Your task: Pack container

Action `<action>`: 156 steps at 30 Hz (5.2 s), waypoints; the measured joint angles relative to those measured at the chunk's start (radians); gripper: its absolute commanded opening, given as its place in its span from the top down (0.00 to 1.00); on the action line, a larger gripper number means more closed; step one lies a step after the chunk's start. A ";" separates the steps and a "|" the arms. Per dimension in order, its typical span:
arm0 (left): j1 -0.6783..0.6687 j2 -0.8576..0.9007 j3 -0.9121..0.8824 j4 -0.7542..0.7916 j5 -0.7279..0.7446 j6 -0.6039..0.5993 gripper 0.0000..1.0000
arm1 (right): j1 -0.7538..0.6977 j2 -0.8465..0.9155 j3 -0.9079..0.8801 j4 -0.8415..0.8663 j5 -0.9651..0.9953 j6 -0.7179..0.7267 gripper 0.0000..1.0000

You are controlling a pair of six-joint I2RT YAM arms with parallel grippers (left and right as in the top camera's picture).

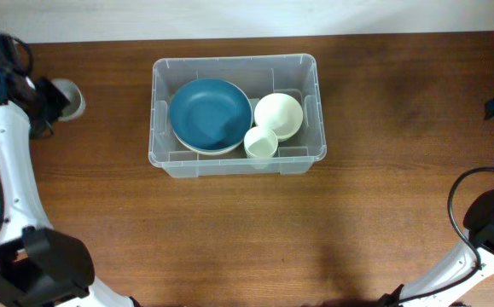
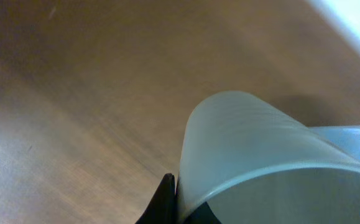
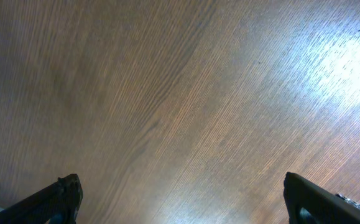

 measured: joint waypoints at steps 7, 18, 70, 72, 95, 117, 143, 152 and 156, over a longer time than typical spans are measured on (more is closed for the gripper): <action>-0.238 -0.046 0.128 -0.016 0.187 0.064 0.99 | 0.000 0.000 0.000 0.000 0.000 0.000 0.01; -0.680 0.011 0.128 0.043 0.254 0.116 0.99 | 0.000 0.000 0.000 0.000 0.000 0.000 0.01; -0.766 0.292 0.120 -0.133 0.177 0.142 0.83 | 0.000 0.000 0.000 0.000 0.000 0.000 0.01; -0.766 0.299 0.120 -0.133 0.175 0.144 0.70 | 0.000 0.000 0.000 0.000 0.000 0.000 0.01; -0.729 0.303 0.531 -0.325 -0.105 0.228 0.00 | 0.000 0.000 0.000 0.000 0.000 0.001 0.01; -0.391 0.018 0.545 -0.525 -0.158 0.121 0.00 | 0.000 0.000 0.000 0.000 0.000 0.000 0.01; -0.418 -0.039 0.336 -0.357 0.085 0.480 0.00 | 0.000 0.000 0.000 0.000 0.000 0.000 0.01; -0.418 -0.082 0.046 0.004 0.162 0.513 0.00 | 0.000 0.000 0.000 0.000 0.000 0.000 0.01; -0.418 -0.189 -0.142 0.166 0.184 0.519 0.00 | 0.000 0.000 0.000 0.000 0.000 0.000 0.01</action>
